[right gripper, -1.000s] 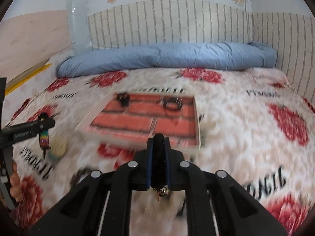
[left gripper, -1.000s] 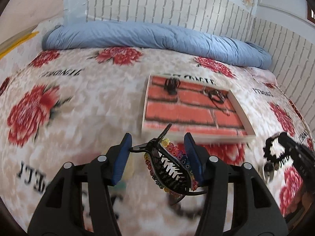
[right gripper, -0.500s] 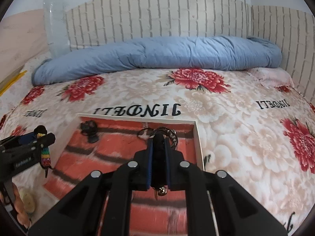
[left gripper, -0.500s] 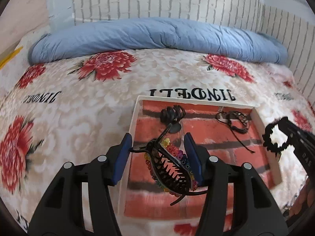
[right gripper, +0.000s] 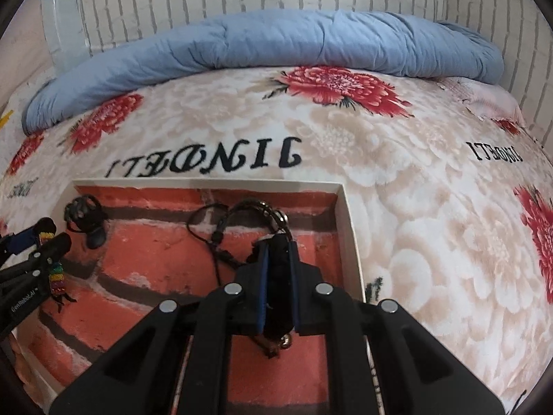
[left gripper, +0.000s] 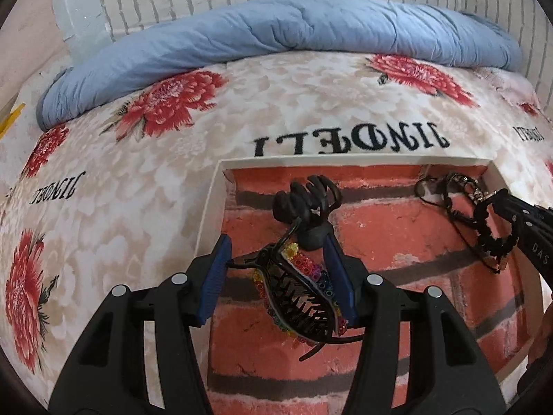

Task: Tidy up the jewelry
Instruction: 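Carry the beaded clip and black scrunchie into the tray and release both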

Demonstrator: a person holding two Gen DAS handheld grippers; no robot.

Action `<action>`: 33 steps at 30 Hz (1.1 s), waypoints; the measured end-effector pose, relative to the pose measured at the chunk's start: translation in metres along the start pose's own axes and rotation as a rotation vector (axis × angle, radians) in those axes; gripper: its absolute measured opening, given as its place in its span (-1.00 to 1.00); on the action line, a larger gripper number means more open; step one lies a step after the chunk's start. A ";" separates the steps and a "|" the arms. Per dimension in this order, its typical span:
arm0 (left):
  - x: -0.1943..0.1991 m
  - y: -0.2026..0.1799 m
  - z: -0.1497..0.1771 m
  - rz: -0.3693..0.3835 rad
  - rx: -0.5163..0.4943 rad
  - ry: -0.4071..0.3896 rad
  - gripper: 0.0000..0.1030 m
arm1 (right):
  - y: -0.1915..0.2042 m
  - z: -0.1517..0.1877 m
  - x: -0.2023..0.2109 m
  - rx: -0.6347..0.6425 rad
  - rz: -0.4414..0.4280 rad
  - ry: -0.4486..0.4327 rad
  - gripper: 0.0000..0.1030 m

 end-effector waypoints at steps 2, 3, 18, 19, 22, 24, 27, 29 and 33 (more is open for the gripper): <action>-0.005 -0.003 0.000 -0.008 -0.015 0.009 0.04 | -0.003 0.000 -0.006 -0.007 -0.001 0.025 -0.78; -0.007 -0.004 0.000 -0.010 -0.019 0.015 0.04 | -0.003 0.001 -0.008 -0.010 -0.001 0.034 -0.78; -0.024 -0.001 0.003 0.001 -0.028 0.121 0.25 | -0.006 0.000 -0.015 -0.002 -0.012 0.110 -0.22; -0.021 0.001 0.003 0.003 -0.028 0.119 0.33 | -0.006 -0.002 -0.011 0.000 -0.010 0.106 -0.03; -0.004 0.003 0.001 0.016 -0.041 0.085 0.53 | -0.007 -0.006 0.003 0.006 -0.017 0.096 0.01; 0.014 0.004 -0.001 0.016 -0.058 0.047 0.68 | -0.007 -0.009 0.017 -0.006 -0.039 0.082 0.17; 0.046 0.008 -0.006 0.019 -0.060 -0.022 0.87 | -0.005 -0.013 0.043 0.004 -0.044 0.041 0.47; 0.068 0.014 -0.008 0.026 -0.042 -0.065 0.90 | -0.004 -0.013 0.059 0.016 -0.041 0.011 0.55; 0.109 0.030 -0.006 0.064 -0.006 -0.128 0.90 | 0.000 -0.011 0.093 0.037 -0.051 -0.029 0.69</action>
Point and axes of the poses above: each gripper's, at about its wrist camera, not at the fingertips, and x roughly against the way its jaws point, y to its left, z to its underside, the point moved 3 cm from there along -x, roughly the way its jaws point, and after that the axes turned 13 degrees about -z, right-handed, at the moved point
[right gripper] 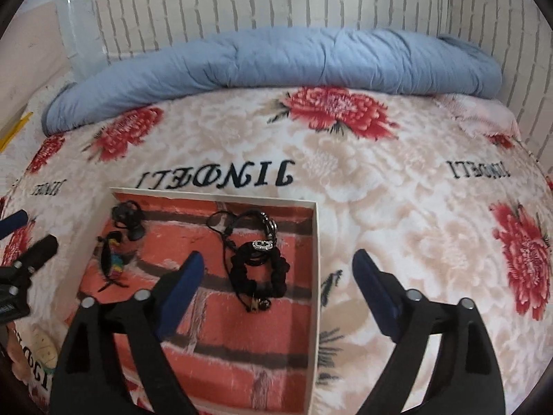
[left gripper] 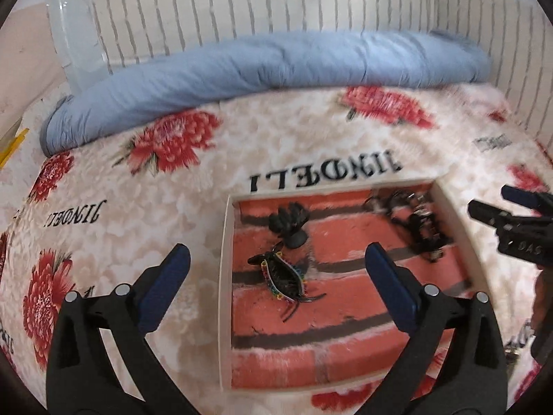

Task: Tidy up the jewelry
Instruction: 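Withdraw both tools from the tray toward the orange scrunchie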

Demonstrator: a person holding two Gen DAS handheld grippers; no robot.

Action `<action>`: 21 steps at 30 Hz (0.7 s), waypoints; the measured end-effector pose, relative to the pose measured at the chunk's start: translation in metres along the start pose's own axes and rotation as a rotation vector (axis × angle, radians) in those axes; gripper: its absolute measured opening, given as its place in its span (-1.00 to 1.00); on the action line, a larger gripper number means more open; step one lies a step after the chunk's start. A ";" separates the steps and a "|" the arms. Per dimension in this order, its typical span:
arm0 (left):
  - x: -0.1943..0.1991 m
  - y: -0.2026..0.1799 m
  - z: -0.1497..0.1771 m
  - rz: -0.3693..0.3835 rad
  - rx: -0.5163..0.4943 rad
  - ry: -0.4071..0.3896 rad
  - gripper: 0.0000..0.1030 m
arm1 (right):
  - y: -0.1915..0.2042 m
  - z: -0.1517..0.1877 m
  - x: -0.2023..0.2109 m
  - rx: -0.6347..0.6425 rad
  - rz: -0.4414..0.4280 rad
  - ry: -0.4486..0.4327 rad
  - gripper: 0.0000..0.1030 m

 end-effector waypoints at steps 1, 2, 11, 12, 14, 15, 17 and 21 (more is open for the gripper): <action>0.009 0.003 0.000 0.001 0.006 -0.013 0.90 | 0.002 0.001 0.011 0.011 0.004 -0.016 0.70; 0.018 0.007 0.001 -0.002 0.010 -0.023 0.90 | 0.004 0.002 0.020 0.018 0.008 -0.029 0.71; 0.097 0.040 0.028 -0.044 0.077 -0.123 0.90 | 0.014 0.027 0.099 0.031 -0.003 -0.157 0.74; 0.104 0.042 0.034 -0.032 0.085 -0.128 0.90 | 0.015 0.032 0.106 0.030 -0.001 -0.164 0.74; 0.117 0.045 0.046 -0.026 0.091 -0.140 0.90 | 0.015 0.046 0.121 0.029 -0.009 -0.180 0.74; 0.123 0.045 0.052 -0.031 0.093 -0.148 0.90 | 0.015 0.055 0.129 0.027 -0.010 -0.186 0.74; 0.133 0.047 0.066 -0.035 0.098 -0.161 0.90 | 0.013 0.071 0.139 0.019 -0.006 -0.190 0.74; 0.149 0.044 0.094 0.000 0.100 -0.162 0.90 | 0.009 0.108 0.160 0.016 0.001 -0.206 0.74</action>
Point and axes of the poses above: each gripper's, at about its wrist camera, not at the fingertips, and x roughly against the way its jaws point, y to its left, z to its underside, the point moved 3 cm from there along -x, roughly the way its jaws point, and after that the axes turned 13 degrees about -z, right-handed, at the moved point
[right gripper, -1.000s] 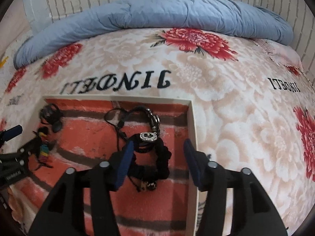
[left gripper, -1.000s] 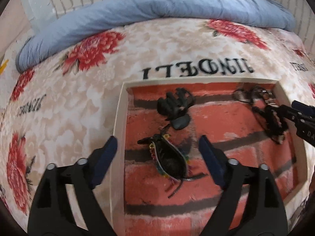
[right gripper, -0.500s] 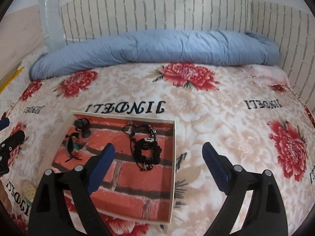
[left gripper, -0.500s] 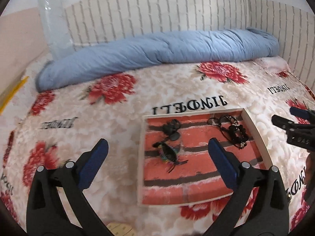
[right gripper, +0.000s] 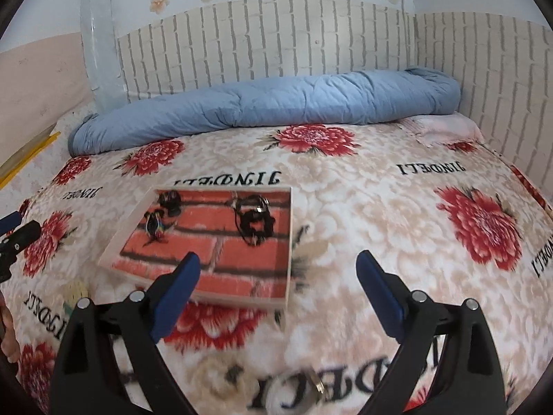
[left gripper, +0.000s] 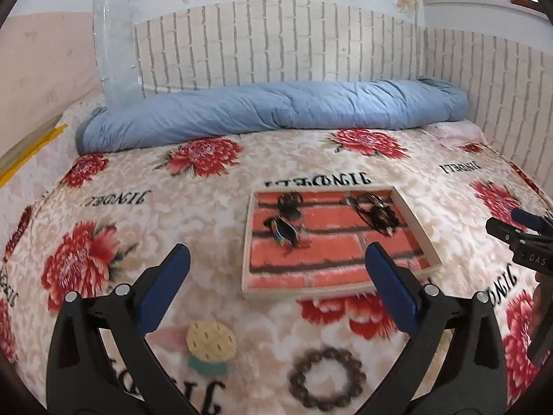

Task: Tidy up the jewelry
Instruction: 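Withdraw both tools from the tray toward the orange scrunchie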

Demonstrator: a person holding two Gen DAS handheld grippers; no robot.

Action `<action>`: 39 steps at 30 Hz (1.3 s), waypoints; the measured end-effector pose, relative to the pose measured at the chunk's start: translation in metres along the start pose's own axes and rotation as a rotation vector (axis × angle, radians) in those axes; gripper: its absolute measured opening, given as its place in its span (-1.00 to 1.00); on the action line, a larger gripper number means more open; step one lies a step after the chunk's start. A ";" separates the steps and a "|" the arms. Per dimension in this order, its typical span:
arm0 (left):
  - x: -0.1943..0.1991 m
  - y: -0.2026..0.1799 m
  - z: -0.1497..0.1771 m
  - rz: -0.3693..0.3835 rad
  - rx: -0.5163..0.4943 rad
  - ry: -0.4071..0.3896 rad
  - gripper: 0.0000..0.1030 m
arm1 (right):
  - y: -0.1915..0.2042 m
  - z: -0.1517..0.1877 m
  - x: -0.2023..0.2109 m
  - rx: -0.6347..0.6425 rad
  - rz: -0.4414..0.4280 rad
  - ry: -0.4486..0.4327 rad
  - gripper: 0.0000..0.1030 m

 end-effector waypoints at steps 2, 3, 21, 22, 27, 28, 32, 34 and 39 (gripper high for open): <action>0.008 -0.001 0.013 0.010 -0.002 0.000 0.90 | -0.001 0.013 0.011 0.011 0.012 -0.013 0.74; 0.012 -0.002 0.023 0.017 -0.004 0.009 0.90 | -0.001 0.019 0.017 0.017 0.016 -0.018 0.74; 0.051 -0.002 0.132 0.037 0.031 0.053 0.90 | 0.009 0.126 0.055 0.056 0.030 0.003 0.74; 0.053 -0.002 0.136 0.035 0.031 0.050 0.90 | 0.010 0.129 0.057 0.057 0.029 0.001 0.74; 0.059 -0.004 0.150 0.054 0.051 0.037 0.90 | 0.013 0.147 0.067 0.055 0.017 -0.022 0.74; 0.060 -0.005 0.154 0.063 0.058 0.039 0.90 | 0.013 0.149 0.068 0.052 0.015 -0.025 0.74; 0.060 -0.012 0.168 0.068 0.044 0.051 0.90 | 0.012 0.161 0.078 0.039 0.019 -0.046 0.74; 0.062 -0.014 0.174 0.069 0.042 0.048 0.90 | 0.009 0.170 0.080 0.026 0.026 -0.049 0.74; 0.066 -0.015 0.187 0.117 0.058 0.071 0.90 | 0.006 0.193 0.084 0.010 0.017 -0.013 0.74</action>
Point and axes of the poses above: each gripper's, at about its wrist camera, not at the fingertips, and x roughly against the way its jaws point, y to its left, z to its underside, the point moved 3 cm from there along -x, roughly the way its jaws point, and after that the axes turned 13 degrees about -z, right-handed, at the moved point
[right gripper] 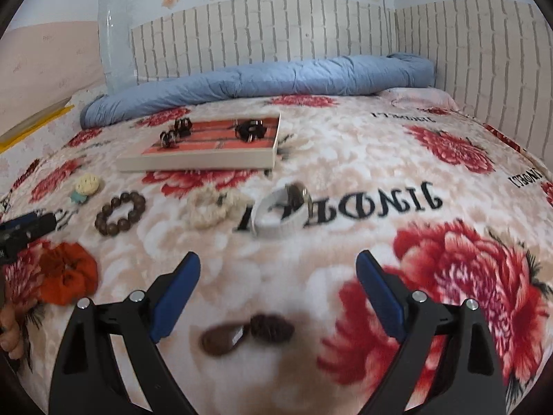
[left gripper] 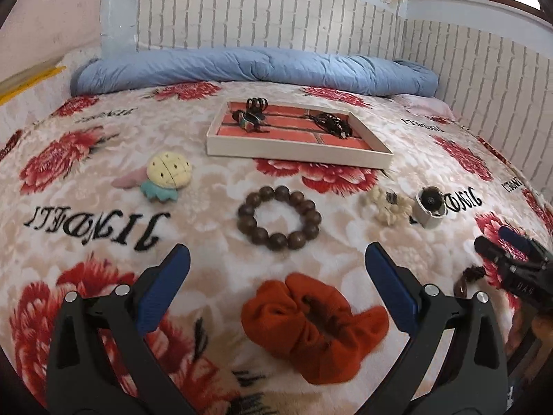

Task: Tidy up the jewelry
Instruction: 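Withdraw both tools from the tray toward the orange scrunchie, then grasp the orange scrunchie with the left tool while the right tool grasps the brown hair tie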

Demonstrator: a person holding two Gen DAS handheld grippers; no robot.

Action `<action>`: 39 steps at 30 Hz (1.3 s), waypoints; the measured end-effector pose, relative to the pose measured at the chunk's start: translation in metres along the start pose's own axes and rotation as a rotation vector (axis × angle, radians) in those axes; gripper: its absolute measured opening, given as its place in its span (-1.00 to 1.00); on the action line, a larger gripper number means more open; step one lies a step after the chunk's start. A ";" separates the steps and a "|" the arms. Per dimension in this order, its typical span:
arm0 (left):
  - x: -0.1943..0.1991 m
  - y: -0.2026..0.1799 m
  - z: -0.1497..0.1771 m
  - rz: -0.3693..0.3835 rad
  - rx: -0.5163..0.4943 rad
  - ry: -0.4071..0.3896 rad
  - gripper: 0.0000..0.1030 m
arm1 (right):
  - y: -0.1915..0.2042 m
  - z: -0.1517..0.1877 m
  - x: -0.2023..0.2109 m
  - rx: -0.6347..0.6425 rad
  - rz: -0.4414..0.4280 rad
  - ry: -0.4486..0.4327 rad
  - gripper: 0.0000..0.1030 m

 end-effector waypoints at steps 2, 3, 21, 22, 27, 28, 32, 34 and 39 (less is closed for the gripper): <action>-0.001 0.000 0.006 -0.004 0.003 0.005 0.90 | 0.001 0.008 0.002 0.017 0.009 -0.001 0.74; -0.001 0.001 0.008 -0.005 0.008 0.008 0.90 | 0.001 0.012 0.003 0.026 0.014 -0.002 0.74; -0.042 -0.008 0.029 0.012 -0.018 0.165 0.45 | -0.008 0.029 -0.024 -0.029 -0.017 0.120 -0.10; -0.043 -0.009 0.030 0.021 -0.020 0.171 0.42 | -0.008 0.030 -0.025 -0.031 -0.017 0.124 -0.12; -0.046 -0.015 0.032 0.056 -0.038 0.186 0.09 | -0.009 0.031 -0.028 -0.034 -0.028 0.134 -0.29; -0.045 -0.016 0.033 0.059 -0.041 0.187 0.06 | -0.009 0.031 -0.028 -0.034 -0.031 0.134 -0.35; -0.045 -0.017 0.033 0.074 -0.043 0.189 -0.07 | -0.005 0.031 -0.030 -0.019 -0.033 0.142 -0.46; -0.045 -0.017 0.033 0.078 -0.043 0.189 -0.10 | -0.004 0.031 -0.030 -0.016 -0.032 0.142 -0.48; -0.045 -0.018 0.033 0.092 -0.046 0.188 -0.30 | -0.004 0.031 -0.029 -0.015 -0.035 0.139 -0.51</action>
Point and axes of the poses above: each gripper's, at about its wrist camera, not at the fingertips, and x roughly against the way its jaws point, y to its left, z to its underside, the point moved 3 cm from there along -x, roughly the way its jaws point, and after that the axes turned 13 degrees about -z, right-handed, at the moved point
